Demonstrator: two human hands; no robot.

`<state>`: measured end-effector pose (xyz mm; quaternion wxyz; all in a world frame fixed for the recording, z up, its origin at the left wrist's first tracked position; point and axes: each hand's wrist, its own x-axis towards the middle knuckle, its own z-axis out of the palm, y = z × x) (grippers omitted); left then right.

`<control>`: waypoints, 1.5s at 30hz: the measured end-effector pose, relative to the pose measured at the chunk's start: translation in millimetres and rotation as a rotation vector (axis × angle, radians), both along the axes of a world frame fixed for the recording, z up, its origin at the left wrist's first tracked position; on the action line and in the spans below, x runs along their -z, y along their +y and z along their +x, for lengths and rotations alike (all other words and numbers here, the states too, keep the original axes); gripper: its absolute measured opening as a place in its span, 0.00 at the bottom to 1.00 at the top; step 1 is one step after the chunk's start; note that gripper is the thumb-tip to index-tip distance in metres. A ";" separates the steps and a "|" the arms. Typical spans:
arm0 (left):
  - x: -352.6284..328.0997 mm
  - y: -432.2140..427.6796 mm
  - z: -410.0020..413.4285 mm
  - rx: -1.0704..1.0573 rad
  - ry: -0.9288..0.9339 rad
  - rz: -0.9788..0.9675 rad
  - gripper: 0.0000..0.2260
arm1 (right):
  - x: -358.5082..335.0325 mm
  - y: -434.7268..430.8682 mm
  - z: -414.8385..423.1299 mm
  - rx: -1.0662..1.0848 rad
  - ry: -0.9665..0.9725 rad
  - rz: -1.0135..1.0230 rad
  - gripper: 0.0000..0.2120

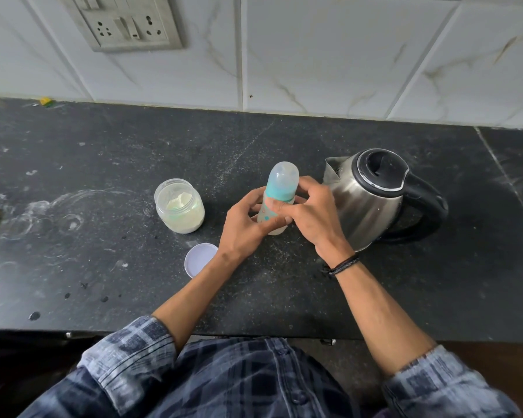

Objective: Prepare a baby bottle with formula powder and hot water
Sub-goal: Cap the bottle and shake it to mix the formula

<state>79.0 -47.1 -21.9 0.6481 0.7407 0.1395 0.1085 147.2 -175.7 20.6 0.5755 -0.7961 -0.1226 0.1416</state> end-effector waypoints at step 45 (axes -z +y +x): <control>2.5 -2.3 0.1 -0.064 0.053 0.142 0.21 | 6.2 13.7 -8.2 0.107 0.032 -0.025 0.22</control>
